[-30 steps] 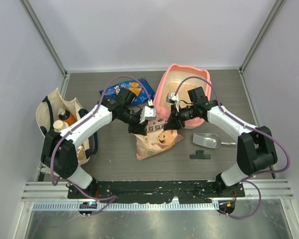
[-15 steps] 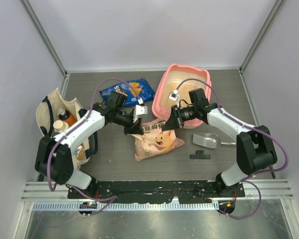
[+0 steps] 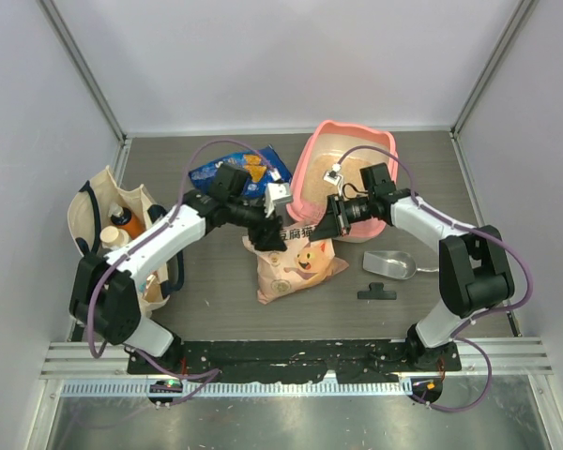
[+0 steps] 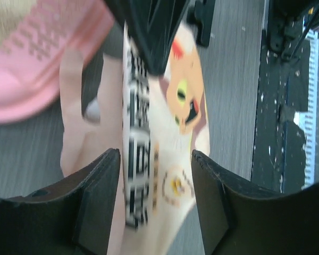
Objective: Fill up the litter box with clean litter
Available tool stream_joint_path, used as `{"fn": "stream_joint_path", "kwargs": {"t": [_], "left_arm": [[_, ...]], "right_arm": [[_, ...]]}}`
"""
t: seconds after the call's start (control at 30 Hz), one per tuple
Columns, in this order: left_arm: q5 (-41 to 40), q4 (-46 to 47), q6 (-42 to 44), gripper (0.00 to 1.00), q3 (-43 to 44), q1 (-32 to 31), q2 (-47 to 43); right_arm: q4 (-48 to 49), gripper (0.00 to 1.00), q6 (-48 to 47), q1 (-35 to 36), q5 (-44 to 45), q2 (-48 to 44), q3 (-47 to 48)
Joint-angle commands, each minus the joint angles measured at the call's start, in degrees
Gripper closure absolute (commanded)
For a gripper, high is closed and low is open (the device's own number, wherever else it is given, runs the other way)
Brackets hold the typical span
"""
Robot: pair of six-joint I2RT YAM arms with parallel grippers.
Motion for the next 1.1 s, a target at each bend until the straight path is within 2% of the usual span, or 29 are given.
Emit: {"fn": "stream_joint_path", "kwargs": {"t": [0.0,0.13,0.2,0.3,0.33,0.47,0.5,0.57,0.6,0.67,0.73,0.77,0.87,1.0,1.07], "left_arm": [[-3.3,12.9,-5.9,0.40,5.0,-4.6,4.7],[-4.7,14.9,-6.5,0.39,9.8,-6.6,10.5],[-3.3,13.8,-6.4,0.46,11.6,-6.8,13.5],[-0.2,10.1,-5.1,0.63,14.9,-6.7,16.2],[0.5,9.2,-4.9,0.73,15.1,-6.8,16.5],[3.3,5.1,-3.9,0.95,15.7,-6.8,17.6],[4.3,3.8,-3.9,0.99,16.0,-6.7,17.9],[5.3,2.9,-4.5,1.00,16.2,-6.7,18.2],[5.7,2.0,-5.2,1.00,16.4,-6.7,18.4],[7.0,0.7,-5.3,1.00,16.6,-6.6,18.6],[8.5,-1.3,-5.4,1.00,16.8,-6.2,19.4],[9.2,-1.6,-6.0,1.00,16.8,-5.9,19.6],[12.9,-4.5,-7.6,1.00,17.8,-4.5,21.1],[15.8,-8.6,-7.7,1.00,19.5,-2.3,21.6],[16.6,-11.1,-7.0,1.00,19.6,-1.1,20.9]], "right_arm": [[-0.3,0.98,0.4,-0.4,-4.3,-0.4,3.4],[-3.5,0.98,-1.7,0.0,-5.2,0.7,3.9],[-7.6,0.98,-5.5,0.0,-5.7,1.2,5.1],[-13.4,0.98,-10.7,0.0,-5.7,1.8,7.1],[-14.6,0.98,-11.8,0.0,-5.7,1.9,7.7],[-20.4,0.98,-18.3,-0.3,-4.7,2.2,9.5],[-23.0,0.88,-19.8,-0.8,-4.0,2.2,10.1],[-28.1,0.71,-24.9,-3.6,-3.9,2.1,13.1],[-29.5,0.59,-26.4,-5.0,-4.2,2.4,14.3],[-34.8,0.49,-31.6,-8.0,-5.5,3.2,18.1],[-40.6,0.44,-38.2,-11.2,-6.1,4.0,22.7],[-48.1,0.42,-47.9,-11.7,-5.8,5.0,24.2],[-61.6,0.38,-65.6,-11.3,-6.4,6.2,27.6],[-66.5,0.37,-75.3,-8.2,-6.5,7.9,26.0],[-66.4,0.37,-76.5,-5.6,-7.0,8.8,25.4]]}}
